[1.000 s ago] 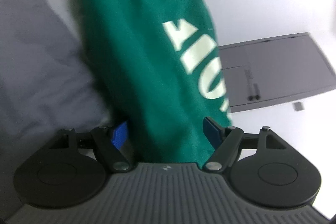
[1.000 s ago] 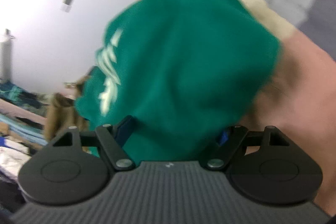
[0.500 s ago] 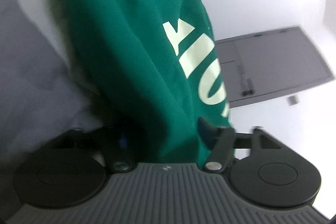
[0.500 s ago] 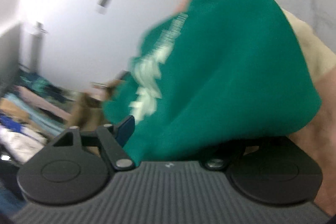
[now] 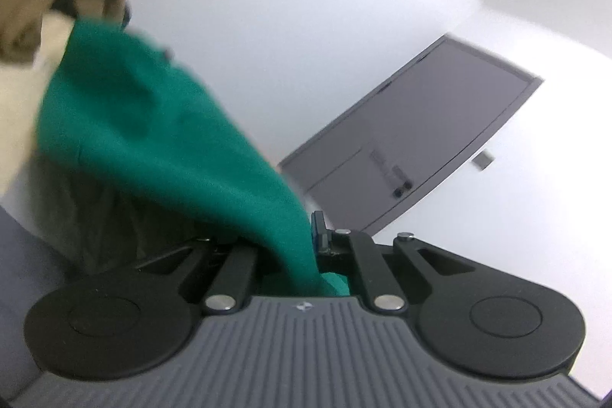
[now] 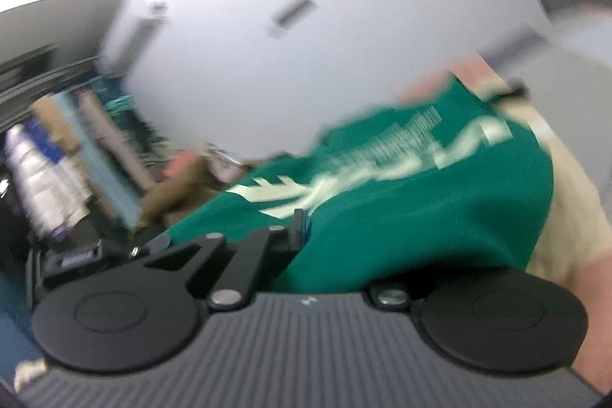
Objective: Fold large clothes
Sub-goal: 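Raise the hoodie with both tools and shake it out in the air, then lower the held hoodie onto the bed with both tools and open them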
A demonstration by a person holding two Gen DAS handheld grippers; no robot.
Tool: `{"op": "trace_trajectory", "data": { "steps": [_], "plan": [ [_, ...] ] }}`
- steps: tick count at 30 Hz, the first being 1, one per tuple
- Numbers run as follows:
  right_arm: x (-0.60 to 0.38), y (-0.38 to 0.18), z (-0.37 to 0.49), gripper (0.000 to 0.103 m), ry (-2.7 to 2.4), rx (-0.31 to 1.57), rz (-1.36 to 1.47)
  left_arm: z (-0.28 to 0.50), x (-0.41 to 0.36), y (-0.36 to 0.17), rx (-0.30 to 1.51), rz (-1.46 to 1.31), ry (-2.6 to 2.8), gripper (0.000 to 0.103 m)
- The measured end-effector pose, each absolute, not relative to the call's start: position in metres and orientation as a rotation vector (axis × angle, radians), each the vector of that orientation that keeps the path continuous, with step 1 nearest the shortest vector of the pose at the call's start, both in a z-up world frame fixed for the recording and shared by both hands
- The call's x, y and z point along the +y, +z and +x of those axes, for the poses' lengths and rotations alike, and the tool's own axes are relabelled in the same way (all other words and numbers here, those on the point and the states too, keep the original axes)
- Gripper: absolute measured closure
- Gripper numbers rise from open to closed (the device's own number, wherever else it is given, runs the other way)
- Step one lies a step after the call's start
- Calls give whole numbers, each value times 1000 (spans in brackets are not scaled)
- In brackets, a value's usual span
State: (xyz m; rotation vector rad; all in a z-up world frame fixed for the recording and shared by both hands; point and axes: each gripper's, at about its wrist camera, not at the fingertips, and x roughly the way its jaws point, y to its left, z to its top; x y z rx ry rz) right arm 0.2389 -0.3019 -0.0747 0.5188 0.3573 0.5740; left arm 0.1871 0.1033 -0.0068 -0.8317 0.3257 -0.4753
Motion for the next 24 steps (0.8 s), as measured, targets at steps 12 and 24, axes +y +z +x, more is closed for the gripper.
{"op": "trace_trajectory", "data": {
  "steps": [12,24],
  "plan": [
    [-292,84,182,92,663,143,330,72,104,147,98,-648,-455,96],
    [-298,302,139,92,736,-93,219,5,98,384,-102,-468,-486,95]
  ]
}}
